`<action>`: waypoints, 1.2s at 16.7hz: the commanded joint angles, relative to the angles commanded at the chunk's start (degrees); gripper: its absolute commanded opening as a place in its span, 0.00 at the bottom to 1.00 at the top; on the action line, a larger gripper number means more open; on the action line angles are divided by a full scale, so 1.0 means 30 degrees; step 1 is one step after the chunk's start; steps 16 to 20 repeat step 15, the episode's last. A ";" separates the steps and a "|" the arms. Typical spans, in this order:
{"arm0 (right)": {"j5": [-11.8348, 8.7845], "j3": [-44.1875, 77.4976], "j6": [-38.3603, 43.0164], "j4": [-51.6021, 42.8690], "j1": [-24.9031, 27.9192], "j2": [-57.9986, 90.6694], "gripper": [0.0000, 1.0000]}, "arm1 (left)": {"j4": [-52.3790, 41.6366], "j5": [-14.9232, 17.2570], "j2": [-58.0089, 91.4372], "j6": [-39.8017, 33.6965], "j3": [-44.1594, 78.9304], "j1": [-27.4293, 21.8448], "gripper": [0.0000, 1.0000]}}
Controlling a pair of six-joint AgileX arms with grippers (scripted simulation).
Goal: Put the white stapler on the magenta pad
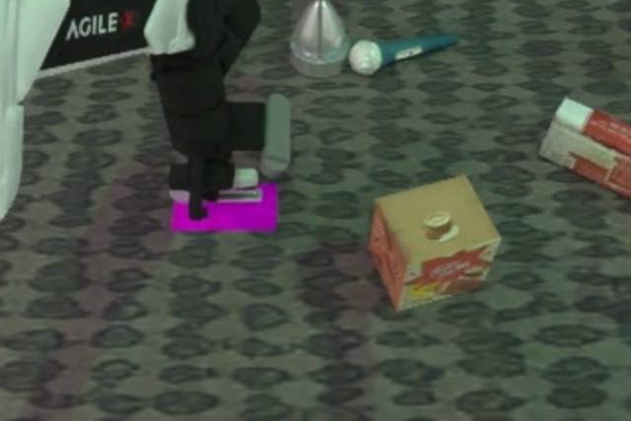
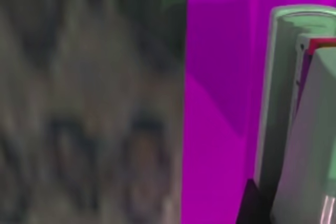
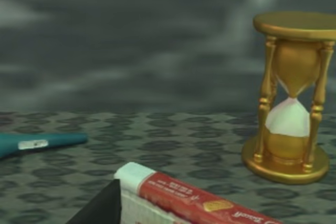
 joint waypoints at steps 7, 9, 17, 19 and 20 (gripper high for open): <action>0.0000 0.0000 0.0000 0.0000 0.0000 0.0000 1.00 | 0.0000 0.0000 0.0000 0.0000 0.0000 0.0000 0.83; 0.0000 0.0000 0.0000 0.0000 0.0000 0.0000 1.00 | 0.0000 0.0000 0.0000 0.0000 0.0000 0.0000 0.98; 0.0000 0.0000 0.0000 0.0000 0.0000 0.0000 1.00 | 0.0000 0.0000 0.0000 0.0000 0.0000 0.0000 1.00; 0.0000 0.0000 0.0000 0.0000 0.0000 0.0000 1.00 | 0.0000 0.0000 0.0000 0.0000 0.0000 0.0000 1.00; 0.0000 0.0000 0.0000 0.0000 0.0000 0.0000 1.00 | 0.0000 0.0000 0.0000 0.0000 0.0000 0.0000 1.00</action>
